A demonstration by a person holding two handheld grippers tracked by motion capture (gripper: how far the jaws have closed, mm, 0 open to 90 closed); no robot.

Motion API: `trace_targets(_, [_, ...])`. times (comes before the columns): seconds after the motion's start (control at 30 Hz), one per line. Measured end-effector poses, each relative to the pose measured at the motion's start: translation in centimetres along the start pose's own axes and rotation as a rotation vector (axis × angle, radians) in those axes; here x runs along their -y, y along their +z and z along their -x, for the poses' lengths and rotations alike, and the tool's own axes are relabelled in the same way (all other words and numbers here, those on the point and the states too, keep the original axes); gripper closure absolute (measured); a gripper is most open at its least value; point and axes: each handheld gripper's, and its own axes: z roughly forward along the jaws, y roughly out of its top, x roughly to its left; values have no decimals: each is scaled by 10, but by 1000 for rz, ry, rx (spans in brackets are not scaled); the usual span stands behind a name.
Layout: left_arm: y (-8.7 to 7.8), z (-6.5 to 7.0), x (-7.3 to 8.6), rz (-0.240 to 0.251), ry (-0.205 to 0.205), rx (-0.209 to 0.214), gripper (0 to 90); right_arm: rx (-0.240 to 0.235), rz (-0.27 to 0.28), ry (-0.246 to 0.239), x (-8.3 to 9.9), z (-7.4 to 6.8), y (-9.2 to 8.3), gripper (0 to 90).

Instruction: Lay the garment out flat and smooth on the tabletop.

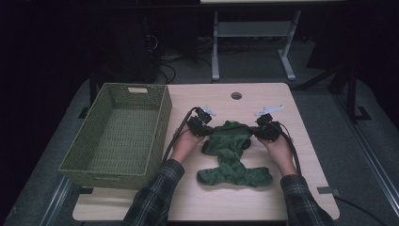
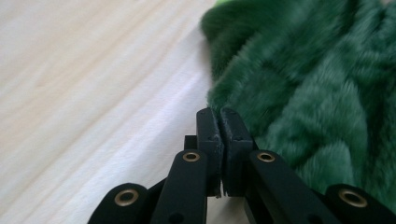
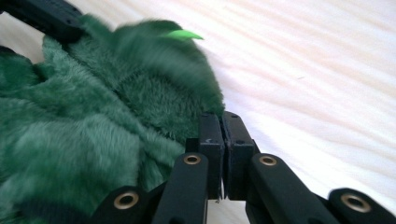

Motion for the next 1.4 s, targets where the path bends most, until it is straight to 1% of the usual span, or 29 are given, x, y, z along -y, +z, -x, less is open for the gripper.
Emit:
trace_targets(0.03, [0, -1, 0, 13, 1, 0, 883, 1, 7, 9, 0, 2, -3, 880])
trace_targets(0.1, [-1, 0, 1, 28, -2, -15, 886, 2, 13, 22, -2, 5, -5, 880])
trace_targets(0.17, [2, 0, 1, 36, -5, -32, 886, 8, 19, 20, -6, 7, -6, 880])
trace_targets(0.2, [3, 0, 1, 35, -4, -37, 887, 12, 9, 10, -7, 8, -4, 880])
trace_targets(0.27, [8, -2, 2, 36, -22, -43, 888, 17, -15, 10, -6, 11, 2, 881])
trace_targets(0.37, [13, -4, 4, 17, -25, -46, 888, 2, -46, 41, 0, 16, 13, 881])
trace_targets(0.4, [16, -4, 5, 14, -17, -54, 888, -1, -53, 49, 2, 17, 16, 882])
trace_targets(0.47, [19, -4, 7, 13, -16, -56, 888, 5, -68, 45, 4, 17, 21, 883])
trace_targets(0.5, [20, -4, 7, 3, -5, -60, 888, 10, -80, 47, 5, 16, 23, 883])
trace_targets(0.53, [21, -4, 7, 5, -4, -61, 886, 15, -84, 35, 5, 16, 26, 883])
trace_targets(0.6, [21, -4, 6, 6, 1, -68, 875, 15, -84, 43, 5, 16, 26, 881])
trace_targets(0.63, [21, -3, 6, 15, -6, -67, 868, 15, -84, 45, 5, 16, 26, 874])
trace_targets(0.7, [17, -3, 4, 34, -23, -61, 808, -1, -79, 54, 3, 16, 24, 805])
trace_targets(0.8, [7, -4, 1, 77, -36, -50, 716, 0, -24, 60, -2, 15, 11, 738])
trace_targets(0.87, [0, -5, -2, 84, -35, -37, 635, 7, 13, 58, -6, 14, 1, 721])
trace_targets(0.9, [-5, -5, -3, 83, -24, -38, 598, 2, 30, 61, -8, 14, -4, 704])
trace_targets(0.93, [-11, -3, -4, 102, -22, -31, 568, -2, 40, 68, -9, 13, -9, 690])
trace_targets(0.97, [-14, -3, -5, 106, -21, -26, 545, -7, 47, 68, -9, 13, -13, 675])
trace_targets(1.03, [-21, 0, -6, 106, -16, -12, 494, -11, 45, 69, -9, 12, -18, 652])
trace_targets(1.1, [-28, 4, -5, 104, -1, -1, 439, -21, 36, 68, -8, 10, -23, 629])
trace_targets(1.2, [-38, 10, 3, 103, -4, 23, 375, -27, 36, 64, -6, 6, -31, 602])
trace_targets(1.27, [-44, 14, 9, 110, -10, 38, 343, -29, 44, 57, -5, 2, -37, 597])
trace_targets(1.3, [-46, 15, 11, 114, -11, 41, 319, -27, 54, 47, -4, -1, -41, 597])
trace_targets(1.33, [-49, 16, 14, 118, -5, 31, 294, -33, 57, 43, -3, -2, -42, 596])
trace_targets(1.4, [-54, 21, 20, 115, -3, 26, 228, -44, 65, 36, -2, -7, -46, 594])
